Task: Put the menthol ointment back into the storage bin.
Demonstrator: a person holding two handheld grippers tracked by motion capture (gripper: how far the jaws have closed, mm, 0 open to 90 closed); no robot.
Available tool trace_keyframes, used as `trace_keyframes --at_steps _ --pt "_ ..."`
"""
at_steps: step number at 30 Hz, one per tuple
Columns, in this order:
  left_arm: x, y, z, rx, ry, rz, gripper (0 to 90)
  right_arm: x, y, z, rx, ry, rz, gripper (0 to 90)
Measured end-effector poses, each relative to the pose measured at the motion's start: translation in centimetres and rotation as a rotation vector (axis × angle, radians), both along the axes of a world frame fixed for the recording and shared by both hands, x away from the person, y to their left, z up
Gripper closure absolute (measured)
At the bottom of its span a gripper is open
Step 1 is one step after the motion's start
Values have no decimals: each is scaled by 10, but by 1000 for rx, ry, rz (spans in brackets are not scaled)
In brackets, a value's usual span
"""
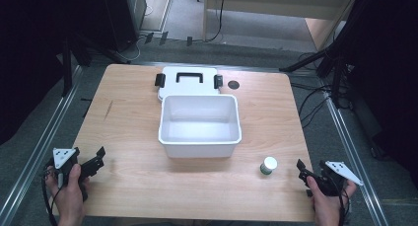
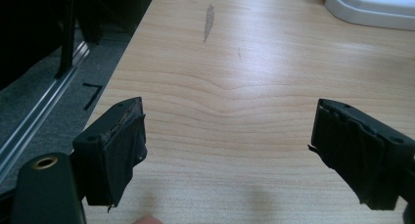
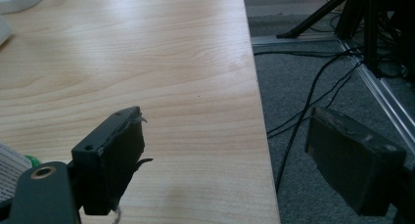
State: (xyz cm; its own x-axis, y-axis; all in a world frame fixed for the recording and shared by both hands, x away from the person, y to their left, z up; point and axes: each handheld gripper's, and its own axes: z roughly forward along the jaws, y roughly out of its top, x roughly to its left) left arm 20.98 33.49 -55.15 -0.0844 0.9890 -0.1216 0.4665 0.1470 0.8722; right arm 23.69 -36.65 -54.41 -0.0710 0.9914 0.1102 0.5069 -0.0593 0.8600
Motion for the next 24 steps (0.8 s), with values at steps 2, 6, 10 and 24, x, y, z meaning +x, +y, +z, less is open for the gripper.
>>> trace_keyframes --at_steps 2,6,10,24 --pt "1 0 0 -5 -2 5 138 1 2 3 -9 8 17 144" --pt "0 -1 0 -1 0 2 139 3 7 9 -46 34 36 144" --pt "-1 -1 0 9 7 -7 139 4 12 17 -92 67 49 147" --pt "-2 0 0 -3 3 -24 139 16 25 49 -224 322 203 156"
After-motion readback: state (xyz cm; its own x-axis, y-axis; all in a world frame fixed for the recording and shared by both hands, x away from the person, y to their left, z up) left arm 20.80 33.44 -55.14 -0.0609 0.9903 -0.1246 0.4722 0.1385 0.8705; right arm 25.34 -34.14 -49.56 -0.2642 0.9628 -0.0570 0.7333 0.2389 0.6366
